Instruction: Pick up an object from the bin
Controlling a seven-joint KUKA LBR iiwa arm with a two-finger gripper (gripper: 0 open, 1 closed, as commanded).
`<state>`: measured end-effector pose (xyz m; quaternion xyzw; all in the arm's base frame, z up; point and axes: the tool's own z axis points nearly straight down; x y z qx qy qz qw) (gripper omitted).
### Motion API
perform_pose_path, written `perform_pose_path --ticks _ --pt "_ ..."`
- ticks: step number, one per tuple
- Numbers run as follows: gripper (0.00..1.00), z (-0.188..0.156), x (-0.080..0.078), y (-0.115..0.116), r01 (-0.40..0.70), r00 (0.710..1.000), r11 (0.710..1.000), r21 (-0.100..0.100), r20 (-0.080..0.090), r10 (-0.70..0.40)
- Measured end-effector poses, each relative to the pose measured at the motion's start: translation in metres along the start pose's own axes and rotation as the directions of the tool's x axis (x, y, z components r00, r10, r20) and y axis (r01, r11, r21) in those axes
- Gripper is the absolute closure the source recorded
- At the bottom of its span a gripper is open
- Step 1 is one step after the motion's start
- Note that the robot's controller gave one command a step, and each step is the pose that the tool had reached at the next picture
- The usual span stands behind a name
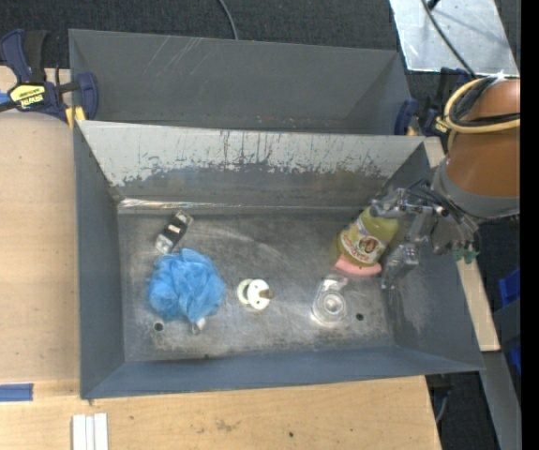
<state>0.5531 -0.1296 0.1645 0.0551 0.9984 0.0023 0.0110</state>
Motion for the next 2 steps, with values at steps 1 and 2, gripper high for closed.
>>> perform_pose_path --ticks 1,2 --pt "0.00 0.022 -0.016 -0.011 -0.102 0.995 0.995 0.008 0.006 0.102" --pt "0.00 0.041 -0.007 -0.009 -0.111 0.994 0.994 0.009 -0.021 0.111"
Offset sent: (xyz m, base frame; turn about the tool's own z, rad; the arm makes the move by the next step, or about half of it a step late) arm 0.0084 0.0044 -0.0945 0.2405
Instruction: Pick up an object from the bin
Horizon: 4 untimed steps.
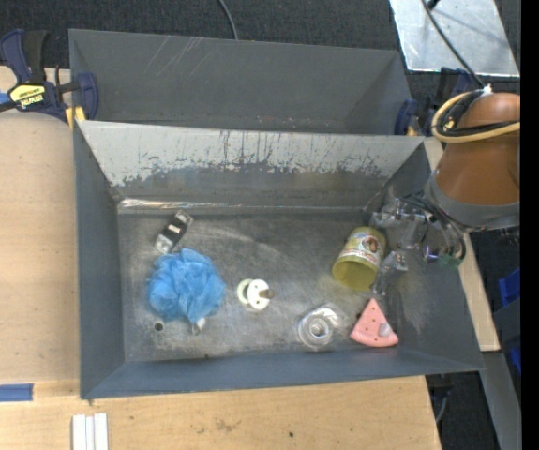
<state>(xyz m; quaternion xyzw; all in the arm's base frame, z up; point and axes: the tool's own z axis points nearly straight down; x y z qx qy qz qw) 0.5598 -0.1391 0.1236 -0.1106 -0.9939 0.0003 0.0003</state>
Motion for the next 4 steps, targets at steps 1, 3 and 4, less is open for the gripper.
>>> perform_pose_path --ticks 1,3,4 --pt "1.00 0.0291 -0.0186 0.0179 0.300 0.954 0.954 -0.008 -0.017 -0.300" --pt "1.00 0.0264 -0.0173 0.0169 0.300 0.954 0.954 -0.007 -0.013 -0.300" --pt "1.00 0.0236 -0.0171 0.0151 0.301 0.954 0.954 -0.003 -0.008 -0.301"
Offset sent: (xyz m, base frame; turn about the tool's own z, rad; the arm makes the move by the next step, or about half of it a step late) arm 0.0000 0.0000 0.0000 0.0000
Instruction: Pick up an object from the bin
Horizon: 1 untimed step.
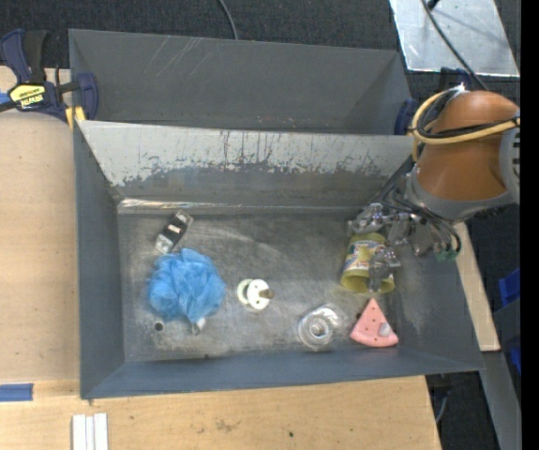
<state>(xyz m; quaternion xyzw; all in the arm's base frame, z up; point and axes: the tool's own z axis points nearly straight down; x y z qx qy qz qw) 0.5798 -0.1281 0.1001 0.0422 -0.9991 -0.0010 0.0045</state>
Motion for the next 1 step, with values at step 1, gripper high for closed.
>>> perform_pose_path --ticks 1 --pt "1.00 0.0032 -0.0003 0.0010 0.000 1.000 1.000 -0.003 -0.002 0.000"
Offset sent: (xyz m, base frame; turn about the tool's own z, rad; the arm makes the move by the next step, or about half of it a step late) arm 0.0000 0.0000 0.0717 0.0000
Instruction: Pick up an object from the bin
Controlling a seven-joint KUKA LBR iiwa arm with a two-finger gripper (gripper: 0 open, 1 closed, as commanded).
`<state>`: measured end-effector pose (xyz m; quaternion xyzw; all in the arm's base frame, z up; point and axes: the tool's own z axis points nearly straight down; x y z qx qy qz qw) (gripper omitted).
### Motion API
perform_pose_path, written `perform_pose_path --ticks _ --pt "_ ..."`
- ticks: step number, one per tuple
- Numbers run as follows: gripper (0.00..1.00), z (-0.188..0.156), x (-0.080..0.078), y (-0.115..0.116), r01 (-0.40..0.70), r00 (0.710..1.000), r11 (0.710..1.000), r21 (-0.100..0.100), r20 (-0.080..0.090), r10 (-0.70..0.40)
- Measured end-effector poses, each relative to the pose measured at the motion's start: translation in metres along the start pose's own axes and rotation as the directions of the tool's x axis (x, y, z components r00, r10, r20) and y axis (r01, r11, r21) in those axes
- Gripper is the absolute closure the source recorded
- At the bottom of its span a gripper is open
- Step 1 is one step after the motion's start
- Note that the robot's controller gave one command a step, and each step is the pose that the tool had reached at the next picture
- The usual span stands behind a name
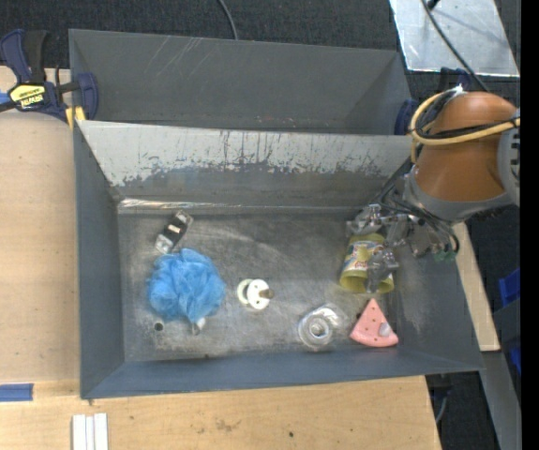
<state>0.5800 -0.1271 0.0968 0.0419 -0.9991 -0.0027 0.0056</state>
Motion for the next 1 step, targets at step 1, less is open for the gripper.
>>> perform_pose_path --ticks 1 --pt "1.00 -0.0032 0.0002 -0.0004 0.000 1.000 1.000 0.002 0.002 0.000"
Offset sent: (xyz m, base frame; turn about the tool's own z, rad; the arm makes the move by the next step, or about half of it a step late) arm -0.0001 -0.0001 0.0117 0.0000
